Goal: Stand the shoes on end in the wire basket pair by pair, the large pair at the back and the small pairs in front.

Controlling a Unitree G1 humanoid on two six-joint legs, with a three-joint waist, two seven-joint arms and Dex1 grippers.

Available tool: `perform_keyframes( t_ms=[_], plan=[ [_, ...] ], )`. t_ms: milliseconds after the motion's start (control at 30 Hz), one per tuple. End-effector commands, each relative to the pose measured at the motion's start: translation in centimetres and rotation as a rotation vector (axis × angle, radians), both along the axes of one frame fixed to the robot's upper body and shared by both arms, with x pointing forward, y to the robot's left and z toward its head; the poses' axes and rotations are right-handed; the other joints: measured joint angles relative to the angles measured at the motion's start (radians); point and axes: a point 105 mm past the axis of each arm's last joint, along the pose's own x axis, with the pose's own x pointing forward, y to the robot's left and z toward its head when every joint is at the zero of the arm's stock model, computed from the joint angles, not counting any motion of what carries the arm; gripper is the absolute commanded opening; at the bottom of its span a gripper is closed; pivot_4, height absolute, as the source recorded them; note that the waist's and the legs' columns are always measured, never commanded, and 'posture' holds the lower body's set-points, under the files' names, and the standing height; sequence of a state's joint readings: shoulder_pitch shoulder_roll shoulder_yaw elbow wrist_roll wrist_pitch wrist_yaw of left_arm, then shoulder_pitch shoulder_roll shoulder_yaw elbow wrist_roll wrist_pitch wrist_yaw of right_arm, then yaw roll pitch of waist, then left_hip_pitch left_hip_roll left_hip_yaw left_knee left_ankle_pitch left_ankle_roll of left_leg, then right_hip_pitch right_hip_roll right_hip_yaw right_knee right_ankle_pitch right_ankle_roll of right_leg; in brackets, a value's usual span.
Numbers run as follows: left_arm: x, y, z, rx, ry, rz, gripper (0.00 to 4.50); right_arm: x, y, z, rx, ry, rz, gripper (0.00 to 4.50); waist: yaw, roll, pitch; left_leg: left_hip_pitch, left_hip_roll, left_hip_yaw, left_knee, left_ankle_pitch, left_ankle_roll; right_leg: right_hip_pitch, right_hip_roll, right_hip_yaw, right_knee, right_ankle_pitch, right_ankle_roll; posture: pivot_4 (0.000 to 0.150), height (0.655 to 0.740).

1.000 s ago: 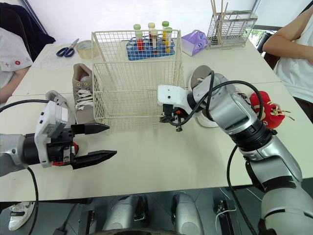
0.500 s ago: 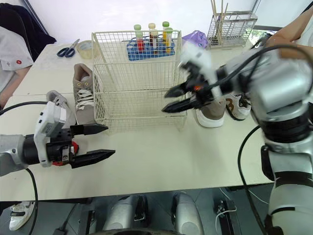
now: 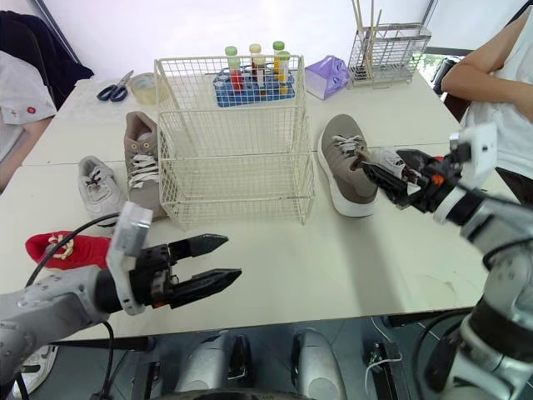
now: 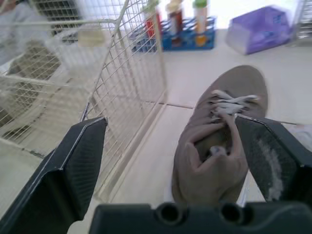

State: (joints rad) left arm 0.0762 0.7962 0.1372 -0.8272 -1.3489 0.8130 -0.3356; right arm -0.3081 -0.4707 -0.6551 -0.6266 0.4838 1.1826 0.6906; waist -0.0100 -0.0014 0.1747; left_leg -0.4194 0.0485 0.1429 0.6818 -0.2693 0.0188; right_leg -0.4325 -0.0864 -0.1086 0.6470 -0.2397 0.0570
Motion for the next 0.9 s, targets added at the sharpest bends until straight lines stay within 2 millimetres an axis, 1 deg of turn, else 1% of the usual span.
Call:
perform_keyframes(
  t_ms=[33, 67, 133, 200, 267, 300, 400, 567, 800, 900],
  plan=[
    [-0.5, -0.9, -0.2, -0.011, -0.055, 0.012, 4.50, -1.8, -0.1, -0.8, -0.015, -0.047, -0.117, 4.48, 0.005, 0.001, 0.000, 0.000, 0.000, -0.001, 0.000, -0.001, 0.000, 0.000, 0.000, 0.000, 0.000, 0.000, -0.001, 0.150, 0.7400],
    [-0.7, -1.0, -0.2, -0.017, -0.059, 0.016, 4.50, -2.1, -0.2, -1.2, -0.015, -0.043, -0.138, 4.48, 0.007, 0.001, 0.000, -0.001, 0.000, -0.001, 0.000, -0.002, 0.001, 0.000, 0.000, 0.000, 0.000, -0.001, -0.001, 0.150, 0.7400],
    [-0.4, -1.3, -0.2, -0.023, -0.091, 0.047, 4.50, -2.1, -0.9, -2.4, -0.007, -0.008, -0.215, 4.48, 0.004, 0.001, 0.000, -0.001, -0.001, -0.001, 0.000, -0.003, 0.004, 0.000, -0.001, 0.000, -0.001, -0.001, -0.001, 0.150, 0.7400],
    [-0.3, -1.5, -0.2, -0.023, -0.112, 0.066, 4.50, -2.0, -1.1, -3.2, -0.007, 0.012, -0.254, 4.48, 0.001, 0.001, -0.001, -0.002, -0.001, 0.000, 0.001, -0.003, 0.005, 0.000, -0.002, 0.000, -0.001, -0.002, -0.003, 0.150, 0.7400],
    [-0.2, -1.7, -0.4, -0.016, -0.121, 0.071, 4.50, -1.5, -0.3, -4.0, 0.002, 0.030, -0.238, 4.48, -0.001, 0.001, -0.001, -0.001, -0.001, -0.001, 0.001, -0.003, 0.006, 0.000, -0.001, 0.000, -0.001, -0.002, -0.004, 0.150, 0.7400],
    [-0.3, -1.8, -0.6, -0.011, -0.122, 0.072, 4.50, -1.0, -0.1, -4.4, 0.028, 0.036, -0.248, 4.48, -0.002, 0.001, -0.001, -0.001, -0.001, -0.001, 0.001, -0.003, 0.006, 0.000, -0.001, 0.000, -0.001, -0.002, -0.004, 0.150, 0.7400],
    [-0.4, -2.0, -1.0, 0.001, -0.122, 0.074, 4.50, 0.5, 0.5, -4.8, 0.065, 0.036, -0.254, 4.48, -0.005, 0.002, -0.001, -0.001, 0.000, -0.001, 0.000, -0.003, 0.007, 0.000, 0.000, 0.000, -0.001, -0.003, -0.004, 0.150, 0.7400],
    [-0.1, -2.0, -1.1, 0.014, -0.131, 0.088, 4.50, 2.4, 0.5, -5.4, 0.084, 0.031, -0.275, 4.48, 0.002, 0.002, -0.001, -0.002, -0.001, -0.001, 0.000, -0.004, 0.007, 0.000, -0.001, -0.001, -0.001, -0.003, -0.004, 0.150, 0.7400],
    [0.1, -1.6, -1.3, 0.029, -0.138, 0.118, 4.50, 4.7, -0.4, -6.2, 0.020, 0.000, -0.340, 4.48, -0.003, 0.002, -0.001, -0.002, -0.001, -0.001, 0.000, -0.004, 0.008, 0.000, -0.001, -0.001, -0.001, -0.002, -0.001, 0.150, 0.7400],
    [0.2, -1.5, -1.5, 0.033, -0.136, 0.128, 4.50, 5.7, 0.2, -6.4, 0.038, -0.010, -0.311, 4.48, -0.002, 0.002, -0.001, -0.002, -0.001, -0.001, 0.000, -0.004, 0.008, 0.000, -0.001, -0.001, -0.001, -0.002, -0.001, 0.150, 0.7400]
  ],
)
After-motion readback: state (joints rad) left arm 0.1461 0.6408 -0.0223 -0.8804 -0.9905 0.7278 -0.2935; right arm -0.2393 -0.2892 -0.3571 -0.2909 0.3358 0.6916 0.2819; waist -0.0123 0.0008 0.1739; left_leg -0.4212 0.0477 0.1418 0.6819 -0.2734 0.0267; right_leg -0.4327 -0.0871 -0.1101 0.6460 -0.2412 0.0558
